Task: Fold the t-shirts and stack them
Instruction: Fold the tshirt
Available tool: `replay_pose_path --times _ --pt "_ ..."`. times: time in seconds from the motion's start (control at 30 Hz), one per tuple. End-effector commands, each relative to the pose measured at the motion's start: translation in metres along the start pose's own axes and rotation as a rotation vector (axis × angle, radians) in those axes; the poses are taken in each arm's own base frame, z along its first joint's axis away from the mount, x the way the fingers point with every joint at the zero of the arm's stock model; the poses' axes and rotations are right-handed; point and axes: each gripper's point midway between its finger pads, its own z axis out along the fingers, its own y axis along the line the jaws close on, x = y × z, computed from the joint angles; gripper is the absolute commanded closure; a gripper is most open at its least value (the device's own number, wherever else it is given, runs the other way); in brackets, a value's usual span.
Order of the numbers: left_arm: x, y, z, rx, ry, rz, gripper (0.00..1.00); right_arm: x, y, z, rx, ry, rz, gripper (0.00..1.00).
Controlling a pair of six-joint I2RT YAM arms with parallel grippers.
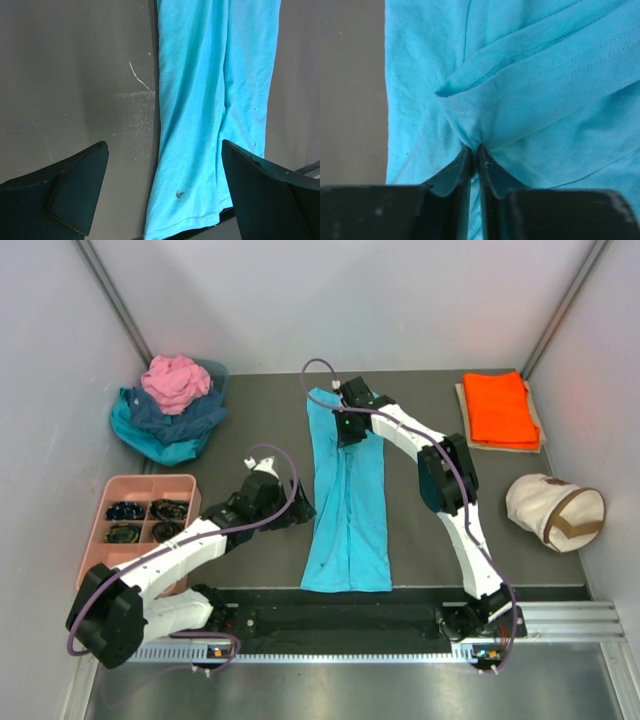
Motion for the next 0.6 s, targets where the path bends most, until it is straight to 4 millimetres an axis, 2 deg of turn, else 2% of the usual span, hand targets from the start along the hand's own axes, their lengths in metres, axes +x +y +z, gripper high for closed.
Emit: replay_pose_path --times 0.0,0.57 --pt "-0.005 -0.004 0.001 0.032 -0.024 -0.004 0.01 -0.011 -0.001 -0.010 0.008 -0.044 -0.002 0.99" --pt "0.003 -0.007 0.007 0.058 0.021 -0.007 0.01 -0.009 -0.034 -0.032 0.200 -0.092 0.046 1.00"
